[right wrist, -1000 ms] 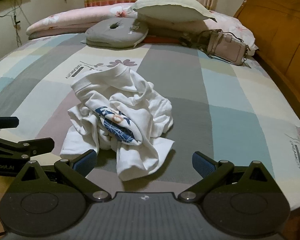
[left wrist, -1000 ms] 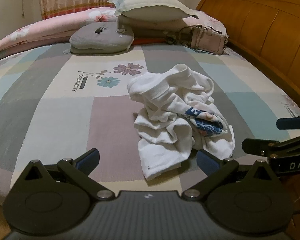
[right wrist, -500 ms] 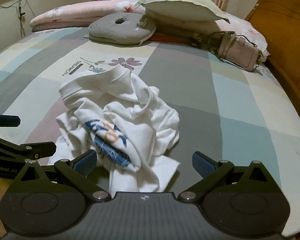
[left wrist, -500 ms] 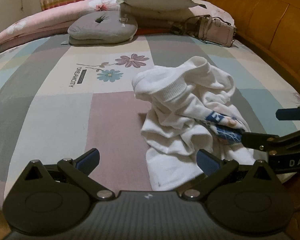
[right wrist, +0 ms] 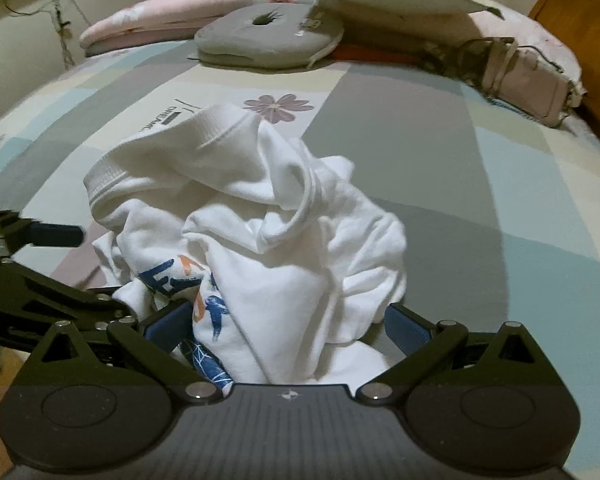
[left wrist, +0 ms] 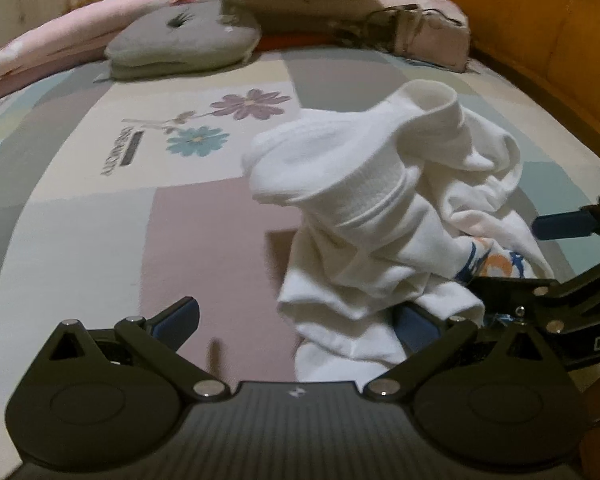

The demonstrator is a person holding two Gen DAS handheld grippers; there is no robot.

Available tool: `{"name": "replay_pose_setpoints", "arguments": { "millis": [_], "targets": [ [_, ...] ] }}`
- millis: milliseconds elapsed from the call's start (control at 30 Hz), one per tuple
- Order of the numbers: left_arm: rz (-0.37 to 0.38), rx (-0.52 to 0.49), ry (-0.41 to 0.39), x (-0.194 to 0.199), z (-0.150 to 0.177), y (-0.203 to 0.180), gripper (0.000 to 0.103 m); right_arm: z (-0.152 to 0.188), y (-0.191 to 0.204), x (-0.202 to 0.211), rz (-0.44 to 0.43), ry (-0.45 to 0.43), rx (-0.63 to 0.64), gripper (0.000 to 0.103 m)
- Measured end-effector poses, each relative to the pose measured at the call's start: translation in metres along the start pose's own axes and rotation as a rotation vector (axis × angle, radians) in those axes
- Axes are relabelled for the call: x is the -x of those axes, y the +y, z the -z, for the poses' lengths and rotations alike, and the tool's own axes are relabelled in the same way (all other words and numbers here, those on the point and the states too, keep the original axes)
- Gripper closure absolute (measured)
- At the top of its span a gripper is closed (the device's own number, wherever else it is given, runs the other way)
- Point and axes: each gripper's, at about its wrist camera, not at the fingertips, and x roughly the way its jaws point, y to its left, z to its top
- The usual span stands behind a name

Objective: Fold clothes
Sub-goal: 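Move both tools toward the crumpled white sweatshirt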

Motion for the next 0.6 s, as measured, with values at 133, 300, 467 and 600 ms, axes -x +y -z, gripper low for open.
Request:
{"name": "replay_pose_setpoints", "arguments": {
  "millis": [133,300,467,600],
  "targets": [
    [0.032,-0.019,-0.014,-0.005,0.004,0.001,0.001,0.010,-0.009,0.000,-0.057,-0.046,0.041,0.000],
    [0.034,-0.003,0.031,-0.009,0.003,0.003,0.000,0.008,-0.008,0.005,-0.056,-0.019,0.008,0.000],
    [0.013,-0.017,0.034,0.007,0.004,0.008,0.001,0.005,-0.006,0.033,-0.021,-0.079,0.059,0.000],
    [0.012,-0.053,0.003,0.024,0.003,0.011,0.001,-0.007,-0.010,0.049,-0.010,-0.115,0.081,0.001]
  ]
}}
